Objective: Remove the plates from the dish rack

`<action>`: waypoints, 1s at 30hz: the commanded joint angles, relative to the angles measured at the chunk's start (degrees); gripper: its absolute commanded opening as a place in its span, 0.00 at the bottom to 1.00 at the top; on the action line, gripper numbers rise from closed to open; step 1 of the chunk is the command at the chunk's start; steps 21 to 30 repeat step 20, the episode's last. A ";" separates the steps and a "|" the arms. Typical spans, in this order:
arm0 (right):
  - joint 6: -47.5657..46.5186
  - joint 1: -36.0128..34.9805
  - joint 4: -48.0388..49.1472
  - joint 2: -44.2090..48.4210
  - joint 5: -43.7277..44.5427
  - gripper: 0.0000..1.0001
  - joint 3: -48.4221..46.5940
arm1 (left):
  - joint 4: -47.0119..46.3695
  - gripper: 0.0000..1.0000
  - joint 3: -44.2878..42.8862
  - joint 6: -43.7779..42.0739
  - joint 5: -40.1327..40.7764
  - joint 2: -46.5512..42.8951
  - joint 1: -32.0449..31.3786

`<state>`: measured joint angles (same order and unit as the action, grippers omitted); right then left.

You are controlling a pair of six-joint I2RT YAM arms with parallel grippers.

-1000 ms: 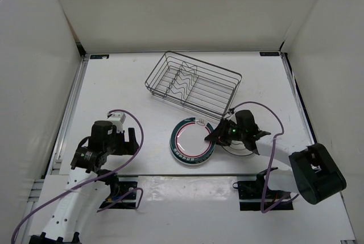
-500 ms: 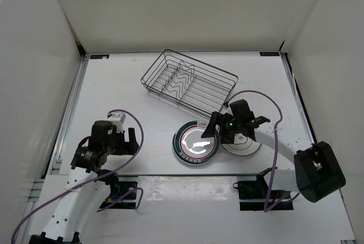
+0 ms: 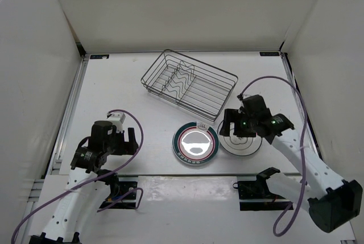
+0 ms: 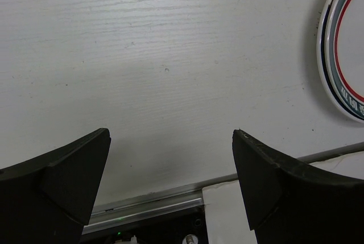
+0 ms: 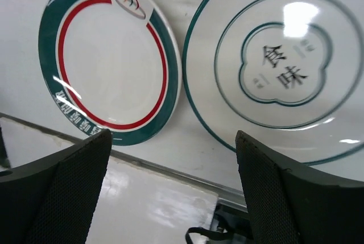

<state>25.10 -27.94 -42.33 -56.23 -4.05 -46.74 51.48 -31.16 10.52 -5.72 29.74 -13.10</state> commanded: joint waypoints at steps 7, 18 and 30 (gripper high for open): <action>-6.82 0.08 -9.17 10.60 20.04 0.90 -2.74 | -3.49 1.00 3.02 -3.66 -0.26 -2.84 -0.08; -5.24 -0.01 -7.68 17.29 26.73 0.90 1.12 | -11.13 1.00 5.32 -8.59 4.21 1.55 0.18; -5.15 -0.01 -9.08 17.03 26.99 0.90 0.43 | -15.52 1.00 5.67 -8.50 4.75 1.64 0.27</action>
